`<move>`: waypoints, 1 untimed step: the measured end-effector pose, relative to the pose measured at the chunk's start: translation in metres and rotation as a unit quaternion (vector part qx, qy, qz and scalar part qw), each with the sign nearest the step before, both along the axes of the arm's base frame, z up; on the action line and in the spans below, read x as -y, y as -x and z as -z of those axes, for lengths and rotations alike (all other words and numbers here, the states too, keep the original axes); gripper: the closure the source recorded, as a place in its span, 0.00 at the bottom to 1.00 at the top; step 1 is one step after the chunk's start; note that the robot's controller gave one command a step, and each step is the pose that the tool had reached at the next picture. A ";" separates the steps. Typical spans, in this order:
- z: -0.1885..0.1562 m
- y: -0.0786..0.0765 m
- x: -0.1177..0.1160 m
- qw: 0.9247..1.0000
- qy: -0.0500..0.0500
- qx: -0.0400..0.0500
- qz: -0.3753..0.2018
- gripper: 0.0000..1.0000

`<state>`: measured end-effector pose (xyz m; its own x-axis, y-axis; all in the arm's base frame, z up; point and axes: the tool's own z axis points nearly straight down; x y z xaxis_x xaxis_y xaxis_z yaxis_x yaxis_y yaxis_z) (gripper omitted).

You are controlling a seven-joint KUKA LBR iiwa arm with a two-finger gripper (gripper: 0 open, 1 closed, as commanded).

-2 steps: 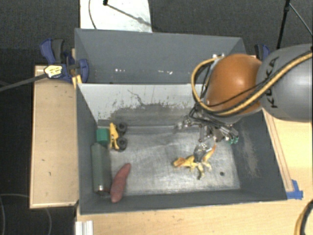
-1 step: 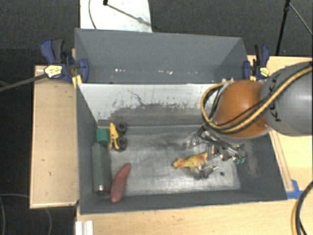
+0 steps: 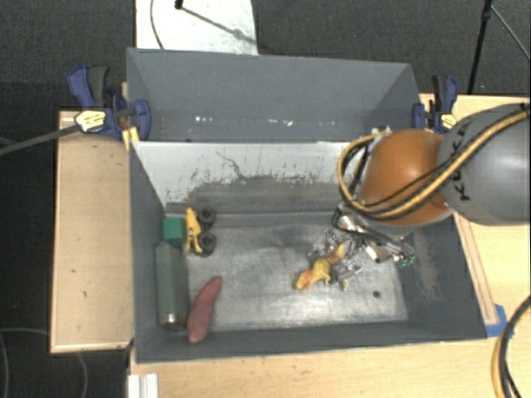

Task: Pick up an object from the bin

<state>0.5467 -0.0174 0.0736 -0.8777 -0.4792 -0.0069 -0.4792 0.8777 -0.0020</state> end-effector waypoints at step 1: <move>0.000 0.000 0.000 1.000 0.000 0.000 0.000 1.00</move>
Offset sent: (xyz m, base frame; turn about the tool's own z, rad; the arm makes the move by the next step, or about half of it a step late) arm -0.0051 0.0065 0.1367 0.0862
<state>0.5468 -0.0174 0.0737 -0.8780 -0.4787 -0.0070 -0.4787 0.8780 -0.0020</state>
